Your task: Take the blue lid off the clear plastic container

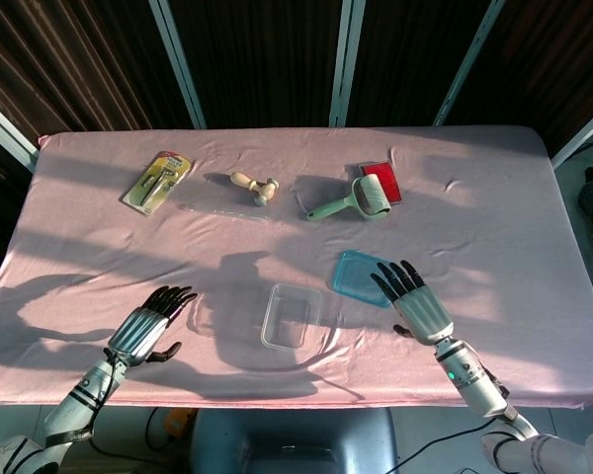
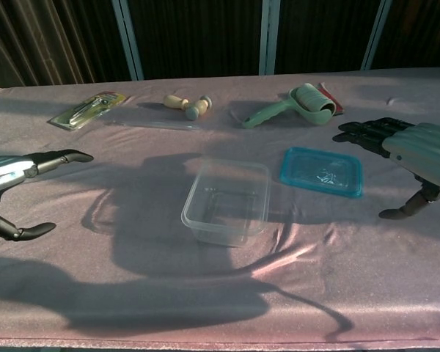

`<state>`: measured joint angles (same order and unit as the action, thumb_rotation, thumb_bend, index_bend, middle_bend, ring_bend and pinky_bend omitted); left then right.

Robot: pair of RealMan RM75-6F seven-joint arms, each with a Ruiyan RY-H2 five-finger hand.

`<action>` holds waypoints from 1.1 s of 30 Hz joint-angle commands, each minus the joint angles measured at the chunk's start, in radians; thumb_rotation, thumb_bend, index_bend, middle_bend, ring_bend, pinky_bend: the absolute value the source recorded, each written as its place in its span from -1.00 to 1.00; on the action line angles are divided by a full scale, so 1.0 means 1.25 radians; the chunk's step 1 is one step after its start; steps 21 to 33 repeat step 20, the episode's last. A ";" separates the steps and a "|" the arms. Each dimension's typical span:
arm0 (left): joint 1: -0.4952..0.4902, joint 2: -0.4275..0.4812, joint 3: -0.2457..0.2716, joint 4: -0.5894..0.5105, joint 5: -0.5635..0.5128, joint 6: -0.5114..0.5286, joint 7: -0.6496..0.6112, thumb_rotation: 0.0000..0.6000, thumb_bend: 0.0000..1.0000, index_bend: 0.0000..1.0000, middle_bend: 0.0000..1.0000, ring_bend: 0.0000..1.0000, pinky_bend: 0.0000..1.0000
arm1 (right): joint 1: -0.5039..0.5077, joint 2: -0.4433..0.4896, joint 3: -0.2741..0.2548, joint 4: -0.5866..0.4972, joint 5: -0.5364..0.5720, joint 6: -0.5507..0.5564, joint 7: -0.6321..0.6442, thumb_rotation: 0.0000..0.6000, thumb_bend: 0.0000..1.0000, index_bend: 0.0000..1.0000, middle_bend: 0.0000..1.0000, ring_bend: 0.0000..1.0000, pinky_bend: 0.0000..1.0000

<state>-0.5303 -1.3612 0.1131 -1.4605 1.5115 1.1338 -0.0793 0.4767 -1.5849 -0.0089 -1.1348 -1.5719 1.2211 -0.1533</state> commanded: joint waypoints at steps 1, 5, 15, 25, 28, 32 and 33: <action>0.044 0.074 0.039 -0.084 0.009 0.030 0.034 1.00 -0.35 -1.00 -1.00 -1.00 -1.00 | -0.034 0.115 -0.044 -0.161 0.011 -0.022 -0.038 1.00 -0.54 -1.00 -1.00 -1.00 -1.00; 0.111 0.106 0.064 -0.112 0.042 0.127 0.071 1.00 -0.35 -1.00 -1.00 -1.00 -1.00 | -0.100 0.200 -0.078 -0.282 -0.014 0.071 -0.091 1.00 -0.54 -1.00 -1.00 -1.00 -1.00; 0.208 0.110 0.065 -0.067 0.092 0.262 0.090 1.00 -0.32 -1.00 -1.00 -1.00 -1.00 | -0.282 0.293 -0.122 -0.330 -0.008 0.279 -0.038 1.00 -0.54 -1.00 -1.00 -1.00 -1.00; 0.224 0.111 0.054 -0.059 0.102 0.293 0.078 1.00 -0.32 -1.00 -1.00 -1.00 -1.00 | -0.282 0.302 -0.110 -0.334 -0.011 0.279 -0.007 1.00 -0.54 -1.00 -1.00 -1.00 -1.00; 0.224 0.111 0.054 -0.059 0.102 0.293 0.078 1.00 -0.32 -1.00 -1.00 -1.00 -1.00 | -0.282 0.302 -0.110 -0.334 -0.011 0.279 -0.007 1.00 -0.54 -1.00 -1.00 -1.00 -1.00; 0.224 0.111 0.054 -0.059 0.102 0.293 0.078 1.00 -0.32 -1.00 -1.00 -1.00 -1.00 | -0.282 0.302 -0.110 -0.334 -0.011 0.279 -0.007 1.00 -0.54 -1.00 -1.00 -1.00 -1.00; 0.224 0.111 0.054 -0.059 0.102 0.293 0.078 1.00 -0.32 -1.00 -1.00 -1.00 -1.00 | -0.282 0.302 -0.110 -0.334 -0.011 0.279 -0.007 1.00 -0.54 -1.00 -1.00 -1.00 -1.00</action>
